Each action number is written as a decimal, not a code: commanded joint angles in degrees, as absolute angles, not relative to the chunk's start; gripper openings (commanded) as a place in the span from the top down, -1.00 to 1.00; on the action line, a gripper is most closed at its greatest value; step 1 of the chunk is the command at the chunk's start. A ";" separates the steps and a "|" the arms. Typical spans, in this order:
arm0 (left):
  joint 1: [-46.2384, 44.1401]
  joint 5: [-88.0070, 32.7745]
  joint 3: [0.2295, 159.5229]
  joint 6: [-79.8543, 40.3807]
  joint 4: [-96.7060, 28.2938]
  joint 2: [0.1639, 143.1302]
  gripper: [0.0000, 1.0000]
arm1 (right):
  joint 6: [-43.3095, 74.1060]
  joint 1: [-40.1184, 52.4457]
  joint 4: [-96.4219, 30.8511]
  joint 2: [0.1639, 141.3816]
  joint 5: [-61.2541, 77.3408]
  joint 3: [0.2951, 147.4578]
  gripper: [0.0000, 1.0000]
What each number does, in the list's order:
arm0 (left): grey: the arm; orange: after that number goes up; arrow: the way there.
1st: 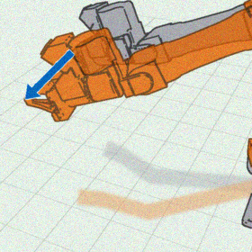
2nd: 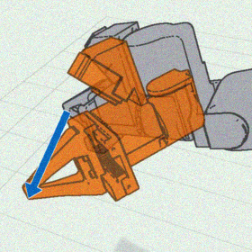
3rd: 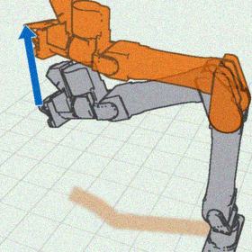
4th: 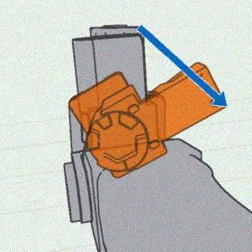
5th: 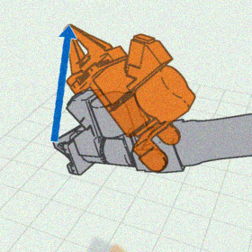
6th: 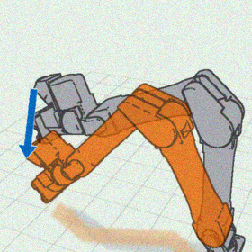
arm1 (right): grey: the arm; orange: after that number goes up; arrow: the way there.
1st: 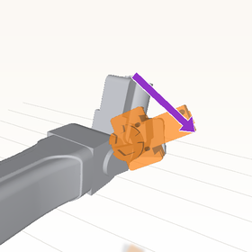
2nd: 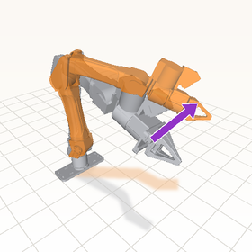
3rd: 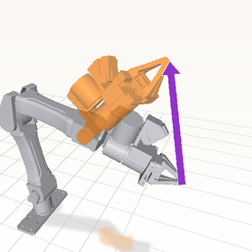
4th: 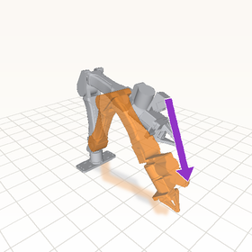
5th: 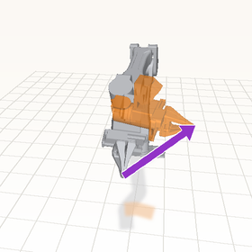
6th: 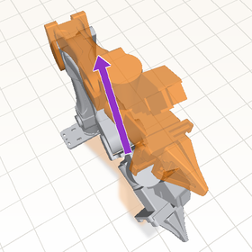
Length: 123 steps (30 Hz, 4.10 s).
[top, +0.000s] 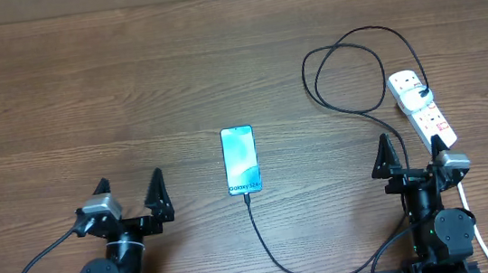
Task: Plug charger to phone and switch on socket
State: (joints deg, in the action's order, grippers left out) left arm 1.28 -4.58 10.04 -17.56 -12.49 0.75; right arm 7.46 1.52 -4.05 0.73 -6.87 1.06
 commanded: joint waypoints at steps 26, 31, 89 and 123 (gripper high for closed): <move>1.80 -4.97 1.10 4.95 -6.00 0.19 -0.99 | 7.18 1.37 -3.88 0.27 -7.46 0.45 -1.00; 1.87 -2.37 1.04 0.01 -6.15 0.19 -0.99 | 7.20 1.37 -3.88 0.27 -7.46 0.45 -1.00; 1.96 -1.72 0.95 -3.42 -5.80 0.25 -0.99 | 7.20 1.37 -3.88 0.30 -7.46 0.45 -1.00; 1.96 -1.72 0.95 -3.42 -5.78 0.25 -0.99 | 7.20 1.37 -3.88 0.27 -7.46 0.45 -1.00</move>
State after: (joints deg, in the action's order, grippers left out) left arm 1.28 -2.33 1.52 -2.87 -6.04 0.75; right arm 7.44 1.54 -4.05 0.73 -6.87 1.06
